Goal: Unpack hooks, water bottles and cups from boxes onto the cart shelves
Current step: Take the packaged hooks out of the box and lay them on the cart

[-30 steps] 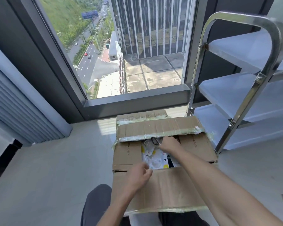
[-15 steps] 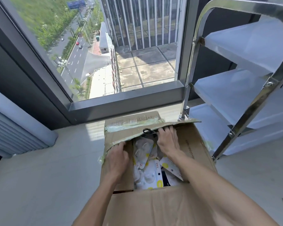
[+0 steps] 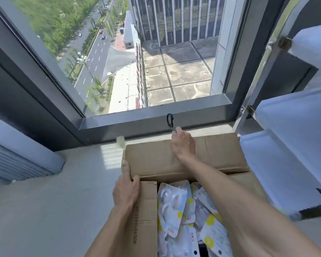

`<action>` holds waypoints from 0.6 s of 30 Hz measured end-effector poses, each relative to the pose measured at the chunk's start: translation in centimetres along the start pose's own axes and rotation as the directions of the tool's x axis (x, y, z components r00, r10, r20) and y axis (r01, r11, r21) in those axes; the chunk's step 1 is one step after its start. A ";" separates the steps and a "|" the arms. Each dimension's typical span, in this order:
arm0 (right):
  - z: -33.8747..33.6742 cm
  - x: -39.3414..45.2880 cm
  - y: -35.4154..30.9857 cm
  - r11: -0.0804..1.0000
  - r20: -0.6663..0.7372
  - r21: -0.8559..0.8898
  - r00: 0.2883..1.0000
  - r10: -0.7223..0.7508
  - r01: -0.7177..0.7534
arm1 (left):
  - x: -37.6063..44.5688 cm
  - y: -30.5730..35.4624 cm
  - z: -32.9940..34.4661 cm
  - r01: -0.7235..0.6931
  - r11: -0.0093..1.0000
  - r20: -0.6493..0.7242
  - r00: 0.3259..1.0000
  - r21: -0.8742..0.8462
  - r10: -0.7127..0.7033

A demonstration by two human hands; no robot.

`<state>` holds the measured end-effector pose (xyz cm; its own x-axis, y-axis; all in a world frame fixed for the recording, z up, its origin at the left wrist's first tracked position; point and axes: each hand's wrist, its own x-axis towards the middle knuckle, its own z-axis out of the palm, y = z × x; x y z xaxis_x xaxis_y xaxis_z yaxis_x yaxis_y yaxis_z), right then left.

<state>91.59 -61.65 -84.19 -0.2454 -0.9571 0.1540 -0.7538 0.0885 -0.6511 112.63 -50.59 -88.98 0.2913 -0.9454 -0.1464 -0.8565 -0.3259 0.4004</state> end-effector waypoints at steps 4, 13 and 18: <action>3.8 3.1 0.3 0.986 0.161 -0.071 0.974 0.158 -0.148 | 0.9 0.3 0.7 0.060 0.996 -0.039 0.998 0.061 -0.057; 10.1 3.7 2.2 0.853 0.528 -0.444 0.849 0.001 0.275 | 1.7 -0.3 2.2 0.054 0.989 -0.118 0.992 0.139 -0.037; 9.3 0.6 3.1 0.905 0.407 -0.379 0.913 -0.025 0.193 | 1.9 -0.7 2.1 0.054 0.986 -0.121 0.992 0.159 -0.035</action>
<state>94.80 -64.48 -93.00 0.0424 -0.9885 -0.1455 -0.9606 -0.0004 -0.2778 112.89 -52.18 -91.48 0.3705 -0.9275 -0.0499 -0.8964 -0.3711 0.2425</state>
